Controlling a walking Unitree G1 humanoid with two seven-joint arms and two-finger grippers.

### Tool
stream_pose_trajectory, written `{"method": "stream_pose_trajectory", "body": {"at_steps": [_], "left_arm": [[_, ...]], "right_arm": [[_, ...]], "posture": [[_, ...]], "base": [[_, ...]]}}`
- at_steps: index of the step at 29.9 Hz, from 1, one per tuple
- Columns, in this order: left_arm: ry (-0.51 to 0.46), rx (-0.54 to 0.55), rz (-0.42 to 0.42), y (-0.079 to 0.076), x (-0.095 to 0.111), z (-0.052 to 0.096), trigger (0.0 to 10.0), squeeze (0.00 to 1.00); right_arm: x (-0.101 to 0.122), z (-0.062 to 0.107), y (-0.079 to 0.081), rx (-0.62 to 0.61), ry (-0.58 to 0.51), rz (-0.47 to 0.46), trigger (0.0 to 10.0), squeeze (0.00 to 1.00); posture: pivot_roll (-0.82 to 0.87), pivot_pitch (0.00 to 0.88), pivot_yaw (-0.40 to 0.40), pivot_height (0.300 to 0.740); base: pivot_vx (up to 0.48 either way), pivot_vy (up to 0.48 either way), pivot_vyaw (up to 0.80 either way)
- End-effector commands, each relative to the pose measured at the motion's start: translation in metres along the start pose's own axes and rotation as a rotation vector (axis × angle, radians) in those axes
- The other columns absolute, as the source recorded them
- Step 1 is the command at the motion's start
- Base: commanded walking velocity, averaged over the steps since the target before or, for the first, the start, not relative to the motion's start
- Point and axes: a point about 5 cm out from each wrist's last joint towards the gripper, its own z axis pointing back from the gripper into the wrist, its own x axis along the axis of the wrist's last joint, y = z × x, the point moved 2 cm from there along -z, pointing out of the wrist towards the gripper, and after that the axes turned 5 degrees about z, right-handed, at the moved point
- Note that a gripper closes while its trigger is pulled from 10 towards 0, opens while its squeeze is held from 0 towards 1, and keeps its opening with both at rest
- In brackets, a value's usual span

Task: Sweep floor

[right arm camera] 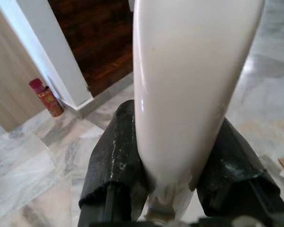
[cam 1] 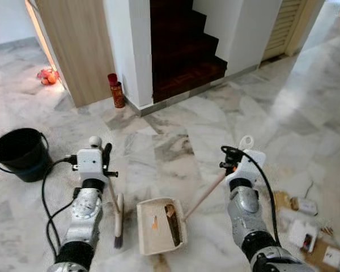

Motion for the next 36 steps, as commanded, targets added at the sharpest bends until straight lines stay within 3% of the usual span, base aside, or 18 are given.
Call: {"method": "stream_pose_trajectory", "body": {"at_steps": [1,36], "left_arm": [[-0.055,0.007,0.001,0.0034,0.0132,-0.0049,10.0,0.00],[-0.045,0.003,-0.002,0.0027,0.0127,-0.0050,10.0,0.00]], "right_arm": [[0.0153,-0.0062,0.0031,0.010,-0.055,0.002,10.0,0.00],[0.0152,-0.0067,0.0045,0.015,-0.049,-0.002,10.0,0.00]], "posture": [[0.10,0.000,-0.011,0.740],[0.09,0.000,0.000,0.740]], "base": [[0.000,0.292,0.00],[0.000,0.292,0.00]]}}
